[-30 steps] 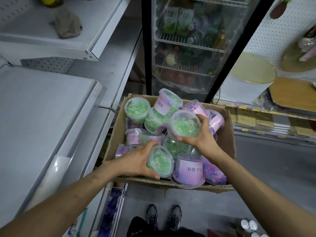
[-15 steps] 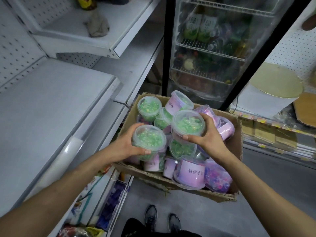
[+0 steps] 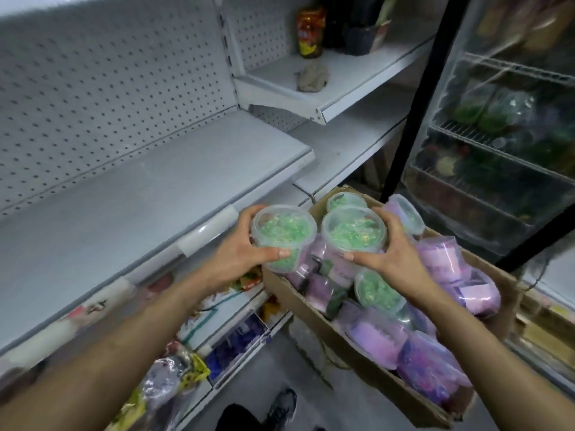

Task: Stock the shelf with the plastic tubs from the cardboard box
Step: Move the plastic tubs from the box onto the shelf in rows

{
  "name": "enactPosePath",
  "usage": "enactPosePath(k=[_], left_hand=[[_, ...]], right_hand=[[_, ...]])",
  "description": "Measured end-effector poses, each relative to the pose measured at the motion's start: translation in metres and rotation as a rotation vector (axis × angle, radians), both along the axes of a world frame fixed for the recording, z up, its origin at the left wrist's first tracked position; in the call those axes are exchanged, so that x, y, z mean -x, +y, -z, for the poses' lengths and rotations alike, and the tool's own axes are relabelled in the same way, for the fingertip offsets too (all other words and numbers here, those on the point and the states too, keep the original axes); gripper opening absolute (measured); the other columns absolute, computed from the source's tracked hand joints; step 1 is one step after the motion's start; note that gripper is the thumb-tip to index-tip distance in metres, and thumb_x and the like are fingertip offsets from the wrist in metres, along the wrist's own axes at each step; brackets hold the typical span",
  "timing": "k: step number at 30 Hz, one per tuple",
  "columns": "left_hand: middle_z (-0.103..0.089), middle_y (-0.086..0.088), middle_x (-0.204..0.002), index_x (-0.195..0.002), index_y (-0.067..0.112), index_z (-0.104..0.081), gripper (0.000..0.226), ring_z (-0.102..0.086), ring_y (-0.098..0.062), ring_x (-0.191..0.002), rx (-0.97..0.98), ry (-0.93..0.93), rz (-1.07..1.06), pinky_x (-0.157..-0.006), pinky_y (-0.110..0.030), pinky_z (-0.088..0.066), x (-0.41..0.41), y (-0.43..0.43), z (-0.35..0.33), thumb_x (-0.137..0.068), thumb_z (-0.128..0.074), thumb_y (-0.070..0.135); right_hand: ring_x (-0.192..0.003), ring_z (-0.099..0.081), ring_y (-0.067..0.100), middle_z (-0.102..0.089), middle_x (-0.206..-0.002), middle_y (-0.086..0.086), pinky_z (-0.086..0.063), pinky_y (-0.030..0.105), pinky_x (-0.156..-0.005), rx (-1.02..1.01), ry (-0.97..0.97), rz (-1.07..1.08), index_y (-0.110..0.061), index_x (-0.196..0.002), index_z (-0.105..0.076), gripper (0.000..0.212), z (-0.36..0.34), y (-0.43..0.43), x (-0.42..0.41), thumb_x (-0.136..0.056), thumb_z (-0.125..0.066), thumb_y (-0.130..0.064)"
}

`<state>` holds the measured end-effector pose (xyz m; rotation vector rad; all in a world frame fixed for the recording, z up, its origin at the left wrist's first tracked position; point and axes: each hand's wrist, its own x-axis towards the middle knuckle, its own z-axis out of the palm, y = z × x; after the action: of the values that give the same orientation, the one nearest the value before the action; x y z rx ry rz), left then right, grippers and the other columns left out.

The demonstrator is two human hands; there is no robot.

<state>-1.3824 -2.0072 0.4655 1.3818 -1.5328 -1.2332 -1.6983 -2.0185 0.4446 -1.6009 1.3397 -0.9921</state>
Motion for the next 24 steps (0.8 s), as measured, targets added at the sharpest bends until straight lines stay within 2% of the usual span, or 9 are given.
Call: enactPosePath(k=[3, 5, 7, 9, 10, 12, 14, 21, 24], left_hand=[[-0.056, 0.007, -0.136, -0.144, 0.035, -0.04, 0.096, -0.06, -0.008, -0.124, 0.016, 0.033, -0.116, -0.099, -0.036, -0.057, -0.026, 0.022, -0.013, -0.066, -0.097, 0.032], [-0.056, 0.007, -0.135, -0.142, 0.036, -0.042, 0.097, -0.06, -0.01, -0.122, 0.032, 0.028, -0.187, -0.099, -0.033, -0.057, -0.043, 0.039, -0.028, -0.062, -0.096, 0.042], [-0.057, 0.004, -0.129, -0.143, 0.033, -0.042, 0.092, -0.065, -0.006, -0.099, 0.044, 0.023, -0.252, -0.086, -0.027, -0.058, -0.06, 0.058, -0.042, -0.068, -0.095, 0.038], [-0.058, -0.001, -0.12, -0.141, 0.037, -0.044, 0.089, -0.06, -0.009, -0.072, 0.036, 0.048, -0.325, -0.069, -0.048, -0.054, -0.083, 0.079, -0.052, -0.068, -0.095, 0.04], [-0.06, -0.002, -0.119, -0.138, 0.041, -0.046, 0.091, -0.061, -0.017, -0.076, 0.041, 0.06, -0.366, -0.068, -0.054, -0.052, -0.095, 0.091, -0.056, -0.062, -0.096, 0.047], [-0.061, 0.001, -0.125, -0.135, 0.044, -0.05, 0.092, -0.064, -0.024, -0.102, 0.071, 0.066, -0.452, -0.086, -0.054, -0.056, -0.116, 0.115, -0.065, -0.056, -0.097, 0.052], [-0.061, 0.005, -0.13, -0.136, 0.039, -0.05, 0.089, -0.063, -0.017, -0.12, 0.093, 0.079, -0.524, -0.091, -0.037, -0.06, -0.138, 0.139, -0.069, -0.058, -0.094, 0.047], [-0.063, 0.002, -0.132, -0.138, 0.032, -0.052, 0.086, -0.061, -0.016, -0.123, 0.123, 0.089, -0.711, -0.091, -0.022, -0.055, -0.208, 0.229, -0.07, -0.064, -0.096, 0.034], [-0.063, -0.001, -0.133, -0.139, 0.032, -0.051, 0.091, -0.062, -0.02, -0.124, 0.125, 0.096, -0.775, -0.1, -0.038, -0.057, -0.242, 0.273, -0.068, -0.061, -0.096, 0.04]], right_hand=[[-0.119, -0.057, -0.009, -0.055, -0.133, -0.023, -0.049, 0.02, -0.104, -0.01, -0.044, -0.127, -0.032, -0.147, -0.044, 0.097, -0.018, -0.012, -0.027, -0.066, -0.099, -0.036], [-0.117, -0.058, -0.01, -0.055, -0.134, -0.02, -0.05, 0.016, -0.101, 0.009, -0.049, -0.216, -0.03, -0.149, -0.044, 0.1, -0.033, -0.017, -0.049, -0.065, -0.098, -0.037], [-0.113, -0.059, -0.01, -0.056, -0.133, -0.017, -0.05, 0.01, -0.092, 0.016, -0.063, -0.292, -0.029, -0.149, -0.043, 0.099, -0.045, -0.022, -0.073, -0.067, -0.098, -0.034], [-0.116, -0.063, -0.001, -0.06, -0.133, -0.012, -0.054, 0.019, -0.096, 0.023, -0.065, -0.382, -0.031, -0.147, -0.044, 0.101, -0.055, -0.023, -0.101, -0.064, -0.1, -0.04], [-0.119, -0.063, 0.003, -0.06, -0.135, -0.01, -0.055, 0.025, -0.099, 0.032, -0.064, -0.417, -0.032, -0.148, -0.044, 0.104, -0.058, -0.024, -0.116, -0.061, -0.1, -0.045], [-0.122, -0.062, 0.005, -0.06, -0.137, -0.009, -0.054, 0.028, -0.103, 0.038, -0.065, -0.477, -0.032, -0.149, -0.043, 0.107, -0.065, -0.022, -0.144, -0.06, -0.101, -0.045], [-0.12, -0.061, 0.002, -0.058, -0.136, -0.011, -0.054, 0.021, -0.098, 0.047, -0.07, -0.548, -0.031, -0.15, -0.042, 0.104, -0.071, -0.015, -0.172, -0.063, -0.099, -0.041], [-0.125, -0.058, 0.005, -0.056, -0.139, -0.014, -0.052, 0.031, -0.105, 0.075, -0.033, -0.713, -0.037, -0.15, -0.041, 0.106, -0.076, 0.028, -0.272, -0.062, -0.098, -0.051], [-0.124, -0.059, 0.004, -0.057, -0.138, -0.013, -0.054, 0.027, -0.101, 0.057, -0.045, -0.77, -0.032, -0.151, -0.041, 0.106, -0.079, 0.059, -0.316, -0.063, -0.099, -0.045]])
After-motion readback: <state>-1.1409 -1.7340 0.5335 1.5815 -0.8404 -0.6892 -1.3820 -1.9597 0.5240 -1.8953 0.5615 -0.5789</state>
